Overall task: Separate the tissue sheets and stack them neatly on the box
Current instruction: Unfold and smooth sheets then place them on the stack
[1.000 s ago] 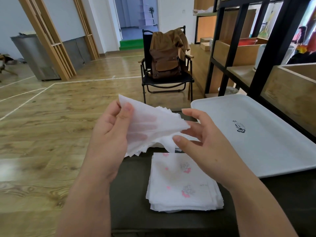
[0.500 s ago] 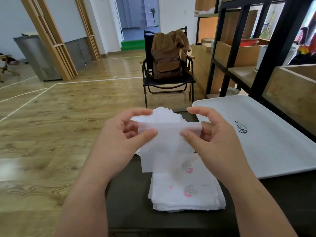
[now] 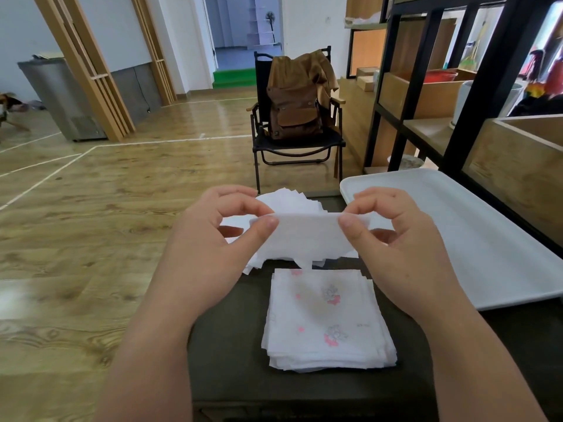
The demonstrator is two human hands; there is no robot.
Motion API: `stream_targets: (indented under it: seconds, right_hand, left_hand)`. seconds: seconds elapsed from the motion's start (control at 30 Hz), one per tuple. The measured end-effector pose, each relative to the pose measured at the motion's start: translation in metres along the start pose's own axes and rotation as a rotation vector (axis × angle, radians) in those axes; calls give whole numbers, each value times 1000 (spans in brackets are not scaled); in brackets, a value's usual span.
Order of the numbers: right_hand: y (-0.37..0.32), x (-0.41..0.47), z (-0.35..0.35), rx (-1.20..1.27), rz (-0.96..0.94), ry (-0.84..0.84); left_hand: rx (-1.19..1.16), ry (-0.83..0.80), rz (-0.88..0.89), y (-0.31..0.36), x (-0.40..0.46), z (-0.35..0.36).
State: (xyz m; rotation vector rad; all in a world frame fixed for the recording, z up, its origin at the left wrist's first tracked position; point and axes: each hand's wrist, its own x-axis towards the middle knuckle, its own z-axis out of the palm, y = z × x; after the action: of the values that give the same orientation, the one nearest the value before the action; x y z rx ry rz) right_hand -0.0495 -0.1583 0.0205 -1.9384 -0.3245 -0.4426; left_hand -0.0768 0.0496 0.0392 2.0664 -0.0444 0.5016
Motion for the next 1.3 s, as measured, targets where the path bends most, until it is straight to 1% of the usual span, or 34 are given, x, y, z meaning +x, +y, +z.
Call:
stream_targets:
  seconds: [0.1,0.17,0.27,0.33,0.4,0.47,0.5,0.57,0.63,0.7,0.73,0.77,0.8,0.87,0.9,0.93,0.97,1.1,1.17,1.23,1.3]
  right_hand:
    - [-11,-3,-10,238,-10,-116]
    - [-18,-5,-15,256,40,-148]
    - [-17,-3,-19,194,237,-218]
    - [-11,-3,-21,119,356,-274]
    - [-1,-3,-21,38,448,-333]
    - [8,-5,-18,-80,495,-378]
    - [12,-5,-16,-160,501,-394]
    - [19,-5,-13,-270,514,-426]
    - [25,-4,-10,-311,547,-456]
    - [28,-4,-9,-352,558,-442]
    - [29,-4,-9,-388,541,-413]
    - [28,-3,-10,-421,519,-364]
    - [27,-2,-11,-435,503,-303]
    - [24,0,-14,-398,481,-185]
    - [23,0,-15,-370,467,-144]
    - [22,0,-15,-348,453,-119]
    - [21,0,-14,-331,440,-110]
    - [19,-2,-8,-266,415,-137]
    - [20,-2,-6,-254,409,-156]
    - [21,-2,-6,-245,407,-161]
    - [22,-3,-5,-235,403,-161]
  left_hand:
    - [-159,-85,15,10,-4,-2]
    - [-237,-142,-1,16,-6,-3]
    - [-263,-211,-107,16,-8,-2]
    - [-153,-282,-200,8,-7,2]
    - [36,-361,-283,-3,-7,8]
    - [217,-430,-343,-14,-6,16]
    - [271,-453,-363,-18,-6,20]
    - [330,-472,-387,-24,-5,25]
    - [370,-473,-400,-26,-4,26]
    - [413,-451,-409,-27,-4,23]
    - [434,-409,-406,-27,-3,21]
    - [441,-326,-389,-26,-2,19]
    - [410,-197,-358,-26,0,18]
    - [257,98,-273,-27,4,16]
    - [214,193,-222,-28,5,17]
    - [213,224,-167,-30,7,19]
    - [235,198,-113,-33,8,23]
    - [408,-118,97,-45,12,43]
    - [498,-223,185,-50,14,48]
    - [562,-227,195,-55,15,51]
    - [578,-172,176,-57,15,52]
